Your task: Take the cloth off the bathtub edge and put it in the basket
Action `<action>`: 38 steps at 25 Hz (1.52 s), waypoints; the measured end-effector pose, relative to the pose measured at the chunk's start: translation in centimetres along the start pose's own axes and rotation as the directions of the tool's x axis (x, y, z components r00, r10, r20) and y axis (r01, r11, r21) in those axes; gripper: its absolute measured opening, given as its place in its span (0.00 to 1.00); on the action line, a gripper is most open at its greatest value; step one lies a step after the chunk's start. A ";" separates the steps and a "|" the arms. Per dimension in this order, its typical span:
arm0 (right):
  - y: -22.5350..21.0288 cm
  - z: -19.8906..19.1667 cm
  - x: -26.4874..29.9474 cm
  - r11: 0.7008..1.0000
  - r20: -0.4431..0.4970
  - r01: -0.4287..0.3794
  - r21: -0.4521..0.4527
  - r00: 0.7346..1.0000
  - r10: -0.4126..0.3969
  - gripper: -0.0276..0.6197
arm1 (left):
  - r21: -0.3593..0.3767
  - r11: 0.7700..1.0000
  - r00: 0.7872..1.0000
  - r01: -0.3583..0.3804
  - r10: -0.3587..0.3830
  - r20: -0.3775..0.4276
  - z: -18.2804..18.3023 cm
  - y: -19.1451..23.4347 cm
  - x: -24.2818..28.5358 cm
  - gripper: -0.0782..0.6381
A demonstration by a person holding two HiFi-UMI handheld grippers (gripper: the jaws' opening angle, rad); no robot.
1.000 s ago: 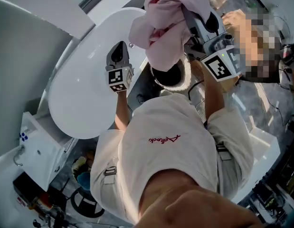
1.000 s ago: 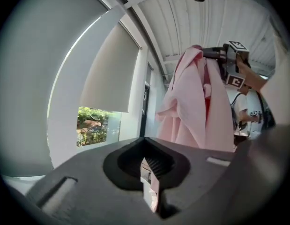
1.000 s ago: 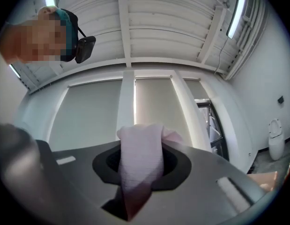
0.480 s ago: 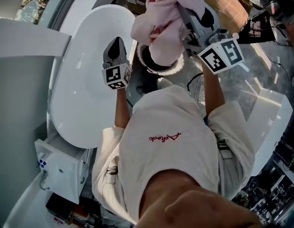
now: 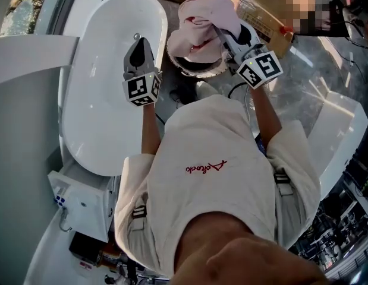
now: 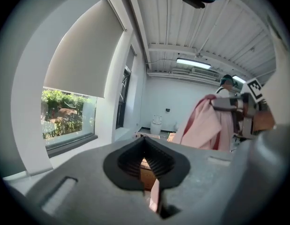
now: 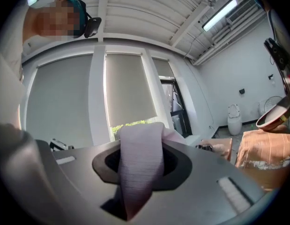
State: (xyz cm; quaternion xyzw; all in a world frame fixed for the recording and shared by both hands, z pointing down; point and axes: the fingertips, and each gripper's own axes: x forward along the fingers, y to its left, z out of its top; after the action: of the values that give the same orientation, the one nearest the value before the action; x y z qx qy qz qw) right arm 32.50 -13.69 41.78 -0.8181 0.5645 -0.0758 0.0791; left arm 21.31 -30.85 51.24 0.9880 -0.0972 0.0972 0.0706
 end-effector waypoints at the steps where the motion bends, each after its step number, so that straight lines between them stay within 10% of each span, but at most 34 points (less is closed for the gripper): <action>1: -0.5 -2.0 0.0 1.000 -0.033 0.013 -0.001 0.999 -0.013 0.22 | -0.003 1.000 1.000 0.002 -0.002 -0.007 -0.2 -0.1 0.0 0.11; 6: -4.0 -14.0 0.8 0.995 -0.250 0.099 0.002 0.964 -0.095 0.24 | -0.012 1.000 0.999 0.013 -0.013 -0.032 -1.3 -0.5 1.0 0.11; 9: -6.3 -23.5 0.5 0.986 -0.440 0.167 0.009 0.886 -0.146 0.28 | -0.013 1.000 0.999 0.022 -0.022 -0.042 -1.7 -0.9 1.4 0.11; 11: -7.1 -27.0 0.1 0.977 -0.505 0.212 0.007 0.844 -0.180 0.49 | -0.011 1.000 0.999 0.026 -0.026 -0.046 -1.7 -1.1 1.6 0.11; 14: -6.8 -25.6 0.6 0.978 -0.450 0.209 -0.014 0.872 -0.193 0.60 | -0.011 1.000 0.999 0.027 -0.027 -0.042 -1.5 -0.9 1.9 0.11; 26: -7.2 -21.1 1.3 0.983 -0.360 0.180 -0.019 0.917 -0.175 0.45 | -0.012 1.000 0.999 0.029 -0.029 -0.034 -1.3 -2.0 2.6 0.11; 33: -7.1 -19.7 2.4 0.979 -0.336 0.189 -0.080 0.919 -0.205 0.06 | -0.007 1.000 1.000 -0.010 0.010 -0.018 -0.8 -0.9 1.9 0.11; 38: -6.3 -17.5 3.9 0.983 -0.293 0.158 -0.094 0.939 -0.179 0.05 | -0.011 0.999 0.999 -0.049 0.049 -0.007 -0.6 0.0 1.0 0.11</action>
State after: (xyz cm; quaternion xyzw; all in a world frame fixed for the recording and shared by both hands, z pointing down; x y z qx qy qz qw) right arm 35.89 -15.85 60.34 -0.8447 0.5000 -0.1863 -0.0427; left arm 22.12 -30.97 52.02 0.9845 -0.1220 0.1017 0.0741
